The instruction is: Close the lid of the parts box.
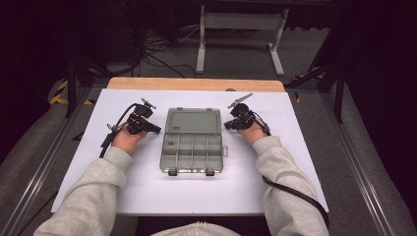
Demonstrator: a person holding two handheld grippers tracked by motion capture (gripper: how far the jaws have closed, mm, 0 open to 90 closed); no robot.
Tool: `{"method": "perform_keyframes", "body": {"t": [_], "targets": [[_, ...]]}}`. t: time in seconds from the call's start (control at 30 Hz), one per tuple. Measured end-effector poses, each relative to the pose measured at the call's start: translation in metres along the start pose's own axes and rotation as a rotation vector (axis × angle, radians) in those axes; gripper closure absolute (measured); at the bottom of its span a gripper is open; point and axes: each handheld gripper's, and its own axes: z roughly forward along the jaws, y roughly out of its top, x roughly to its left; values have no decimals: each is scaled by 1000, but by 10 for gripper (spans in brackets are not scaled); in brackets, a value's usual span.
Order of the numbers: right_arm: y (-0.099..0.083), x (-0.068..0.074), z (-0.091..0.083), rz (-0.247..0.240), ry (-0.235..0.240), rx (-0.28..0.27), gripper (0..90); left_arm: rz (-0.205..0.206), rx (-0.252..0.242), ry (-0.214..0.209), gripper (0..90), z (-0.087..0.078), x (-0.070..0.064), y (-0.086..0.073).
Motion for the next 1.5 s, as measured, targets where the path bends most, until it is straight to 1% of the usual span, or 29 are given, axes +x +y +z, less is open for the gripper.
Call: {"method": "perform_keyframes", "body": {"t": [0.1, 0.23, 0.3, 0.33, 0.4, 0.47, 0.63, 0.7, 0.77, 0.83, 0.87, 0.93, 1.03, 1.13, 1.3, 1.5], "targets": [[1, 1, 2, -11, 5, 0, 897, 0, -1, -1, 896, 2, 0, 1], [2, 2, 3, -13, 10, -1, 896, -5, 0, -2, 896, 3, -2, 1], [3, 3, 4, -15, 12, 0, 896, 5, 4, -4, 896, 4, -1, 2], [3, 3, 4, -17, 13, 0, 896, 1, 3, -6, 896, 5, -2, 2], [3, 3, 4, -11, 14, -1, 894, 1, -1, -8, 896, 5, -3, 2], [3, 3, 4, -13, 15, -1, 892, 18, 1, -7, 896, 6, -4, 3], [4, 3, 5, -15, 22, -1, 888, 18, -9, -13, 896, 8, -6, 5], [4, 3, 5, -17, 22, 1, 889, 29, -6, -15, 896, 8, -6, 5], [4, 3, 5, -17, 24, -1, 889, 28, -9, -8, 896, 9, -7, 6], [4, 2, 5, -15, 27, -1, 889, 28, -13, -15, 896, 9, -6, 6], [4, 2, 5, -15, 28, -1, 890, 22, -12, -21, 896, 9, -5, 5], [4, 2, 6, -16, 28, -2, 891, 24, -11, -20, 896, 9, -5, 6], [4, 1, 6, -15, 31, -1, 894, 12, -12, -30, 897, 10, -4, 6], [5, 1, 6, -11, 30, 1, 898, 11, -11, -25, 897, 9, -4, 6], [5, 1, 7, -9, 28, -1, 900, 11, -12, -34, 897, 10, -2, 6], [6, 0, 8, -5, 29, -8, 900, -2, -13, -41, 897, 10, -1, 6]]}}
